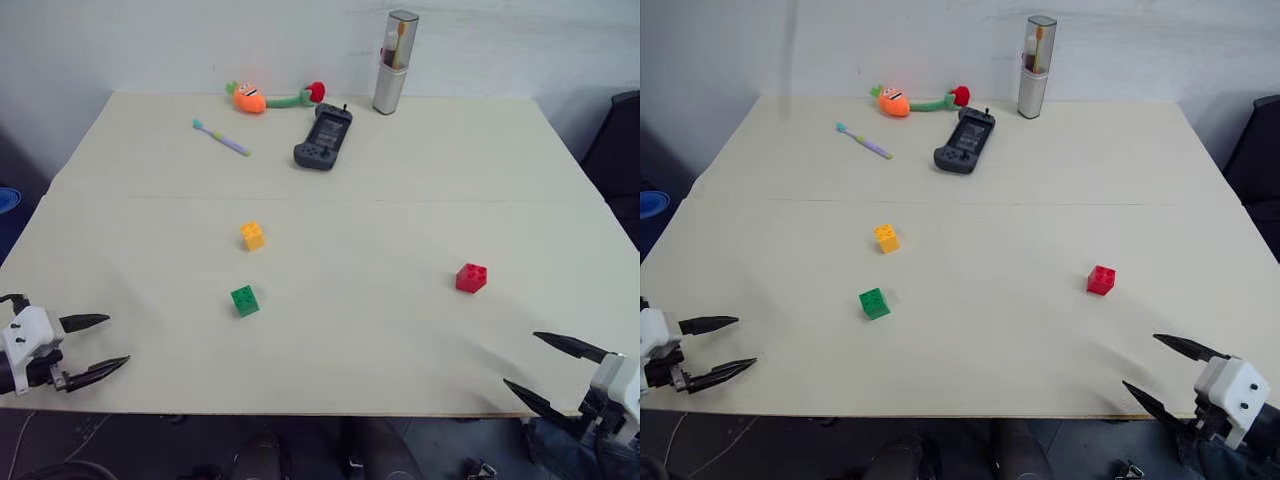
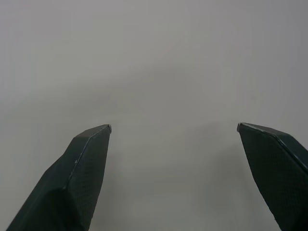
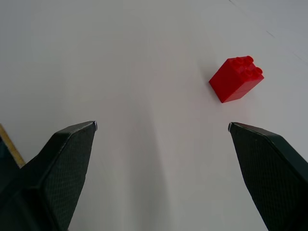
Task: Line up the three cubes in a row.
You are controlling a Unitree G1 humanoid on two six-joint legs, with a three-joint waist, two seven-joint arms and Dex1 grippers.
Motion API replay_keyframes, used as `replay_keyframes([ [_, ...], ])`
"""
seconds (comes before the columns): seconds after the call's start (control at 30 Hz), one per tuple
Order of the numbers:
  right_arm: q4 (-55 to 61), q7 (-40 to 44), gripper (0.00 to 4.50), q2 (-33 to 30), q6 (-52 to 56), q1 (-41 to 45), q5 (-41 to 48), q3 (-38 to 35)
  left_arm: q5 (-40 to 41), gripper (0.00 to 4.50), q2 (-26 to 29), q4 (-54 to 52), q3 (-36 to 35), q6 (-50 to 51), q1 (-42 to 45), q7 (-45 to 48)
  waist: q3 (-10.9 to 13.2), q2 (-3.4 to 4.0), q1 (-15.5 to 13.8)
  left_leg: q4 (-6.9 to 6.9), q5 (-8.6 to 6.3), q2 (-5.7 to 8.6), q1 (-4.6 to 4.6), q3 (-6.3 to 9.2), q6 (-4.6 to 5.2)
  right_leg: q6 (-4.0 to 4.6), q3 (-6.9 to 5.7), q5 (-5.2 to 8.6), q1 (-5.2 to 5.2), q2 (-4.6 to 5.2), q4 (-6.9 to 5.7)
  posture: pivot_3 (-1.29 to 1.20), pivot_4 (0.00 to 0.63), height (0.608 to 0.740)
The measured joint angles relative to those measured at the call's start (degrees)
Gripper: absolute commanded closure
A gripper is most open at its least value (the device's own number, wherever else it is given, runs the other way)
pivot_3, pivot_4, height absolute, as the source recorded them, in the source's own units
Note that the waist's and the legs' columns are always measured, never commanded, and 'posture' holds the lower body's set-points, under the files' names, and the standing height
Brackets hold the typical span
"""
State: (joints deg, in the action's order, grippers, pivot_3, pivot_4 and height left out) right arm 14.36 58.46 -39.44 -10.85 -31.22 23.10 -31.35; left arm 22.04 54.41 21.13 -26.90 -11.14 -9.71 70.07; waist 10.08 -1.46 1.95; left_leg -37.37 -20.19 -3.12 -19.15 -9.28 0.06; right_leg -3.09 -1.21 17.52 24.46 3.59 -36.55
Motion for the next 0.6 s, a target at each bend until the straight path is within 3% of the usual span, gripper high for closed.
replay_keyframes([
  [0.2, 5.94, -6.08, 0.00, 1.34, 4.96, 4.15, -0.86, 3.86, 3.39, 0.10, -1.50, -8.20, -1.13, 8.26, -3.16, -1.40, 0.00, 0.01, 0.00, 0.12, 0.36, -0.03, -0.01, 0.08, -0.23, 0.13, -0.08, 0.09, 0.09, -0.08, -0.09, 0.00, 0.150, 0.740],
  [0.33, 9.98, -12.91, 0.00, 5.03, 10.15, 6.05, 0.28, 3.95, 4.62, 0.10, -1.47, -9.22, -1.27, 17.73, -0.75, -5.72, -0.01, -0.03, -0.36, 0.06, 0.39, -0.02, -0.05, 0.16, -0.19, 0.13, -0.16, 0.09, 0.07, -0.09, -0.10, 0.00, 0.150, 0.740],
  [0.6, 24.58, -37.64, 0.00, 23.91, 21.87, -0.65, -1.06, 3.96, 12.68, 0.10, -4.71, -27.96, 4.55, 27.97, 8.53, -6.77, -0.21, 0.00, -0.33, 0.06, 0.43, 0.02, -0.12, 0.27, -0.36, 0.14, -0.21, 0.10, 0.03, -0.05, -0.14, 0.00, 0.150, 0.740],
])
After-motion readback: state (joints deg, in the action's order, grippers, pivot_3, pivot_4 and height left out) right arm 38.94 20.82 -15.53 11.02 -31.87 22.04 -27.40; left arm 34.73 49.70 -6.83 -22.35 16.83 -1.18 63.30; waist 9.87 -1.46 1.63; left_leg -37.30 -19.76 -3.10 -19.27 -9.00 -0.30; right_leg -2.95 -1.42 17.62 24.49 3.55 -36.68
